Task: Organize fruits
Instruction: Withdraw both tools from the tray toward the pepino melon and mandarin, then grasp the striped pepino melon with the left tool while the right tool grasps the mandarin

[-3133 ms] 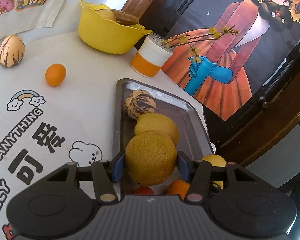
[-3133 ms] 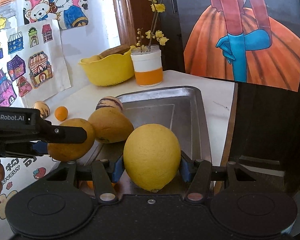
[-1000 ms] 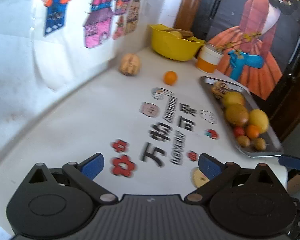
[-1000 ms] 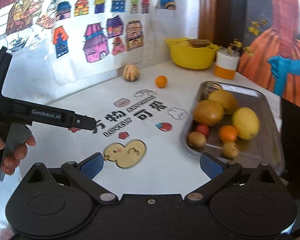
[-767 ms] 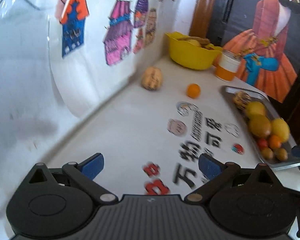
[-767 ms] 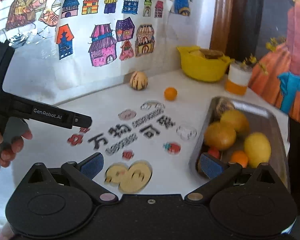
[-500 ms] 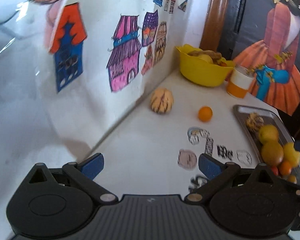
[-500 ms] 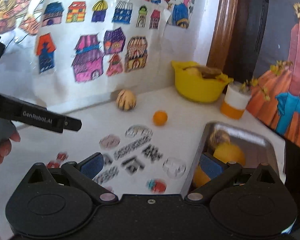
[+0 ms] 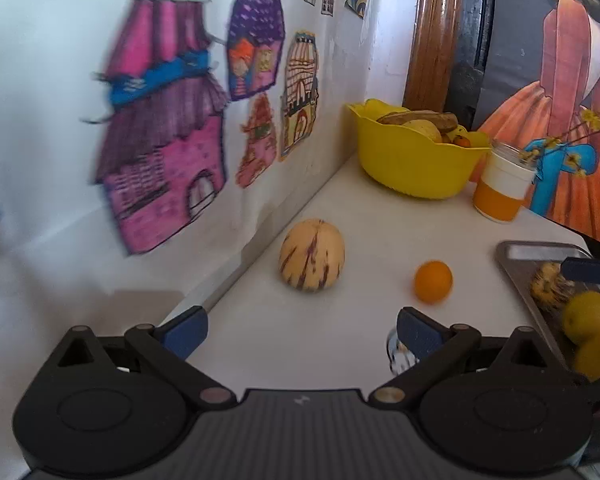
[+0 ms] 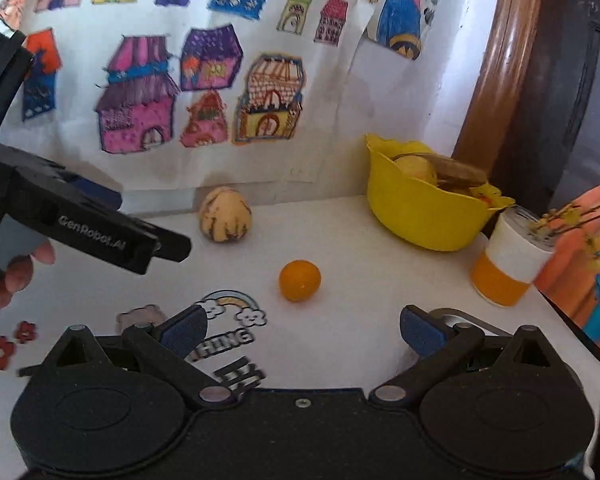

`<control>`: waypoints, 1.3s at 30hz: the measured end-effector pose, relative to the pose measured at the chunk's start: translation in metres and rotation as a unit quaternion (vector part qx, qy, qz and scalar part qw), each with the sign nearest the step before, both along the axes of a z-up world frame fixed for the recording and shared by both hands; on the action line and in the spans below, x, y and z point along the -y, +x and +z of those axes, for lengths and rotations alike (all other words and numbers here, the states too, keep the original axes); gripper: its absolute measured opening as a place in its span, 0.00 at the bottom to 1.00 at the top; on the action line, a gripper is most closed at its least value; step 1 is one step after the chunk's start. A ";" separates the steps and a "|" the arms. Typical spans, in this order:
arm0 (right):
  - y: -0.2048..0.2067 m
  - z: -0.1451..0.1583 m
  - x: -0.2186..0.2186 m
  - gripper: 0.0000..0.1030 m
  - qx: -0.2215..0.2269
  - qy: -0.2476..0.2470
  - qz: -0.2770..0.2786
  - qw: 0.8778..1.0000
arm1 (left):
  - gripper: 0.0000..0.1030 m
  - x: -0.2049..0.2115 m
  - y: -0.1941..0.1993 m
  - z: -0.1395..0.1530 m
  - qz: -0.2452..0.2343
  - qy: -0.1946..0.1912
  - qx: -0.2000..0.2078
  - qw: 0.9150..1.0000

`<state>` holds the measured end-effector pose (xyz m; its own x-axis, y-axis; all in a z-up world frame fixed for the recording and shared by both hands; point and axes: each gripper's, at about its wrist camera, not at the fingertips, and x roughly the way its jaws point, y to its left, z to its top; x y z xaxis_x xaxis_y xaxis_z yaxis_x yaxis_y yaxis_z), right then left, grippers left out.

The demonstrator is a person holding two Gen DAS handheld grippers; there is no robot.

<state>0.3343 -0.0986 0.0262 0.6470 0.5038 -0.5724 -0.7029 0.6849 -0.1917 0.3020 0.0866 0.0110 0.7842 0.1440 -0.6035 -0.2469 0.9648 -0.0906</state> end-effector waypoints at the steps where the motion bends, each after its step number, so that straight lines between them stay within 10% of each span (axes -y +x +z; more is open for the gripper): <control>1: 0.006 -0.004 -0.001 0.99 -0.001 0.000 0.001 1.000 | 0.99 0.000 0.006 -0.003 0.001 0.002 0.002 1.000; 13: 0.050 -0.014 -0.027 0.92 -0.070 0.000 0.003 0.998 | 0.95 0.003 0.053 -0.021 0.006 0.000 -0.002 1.000; 30: 0.077 -0.027 -0.050 0.46 -0.108 -0.002 -0.055 0.993 | 0.53 -0.014 0.064 -0.022 0.025 -0.044 0.015 0.999; 39: 0.079 -0.029 -0.044 0.36 -0.130 0.035 -0.067 0.989 | 0.52 -0.013 0.049 -0.020 0.017 -0.058 0.010 0.998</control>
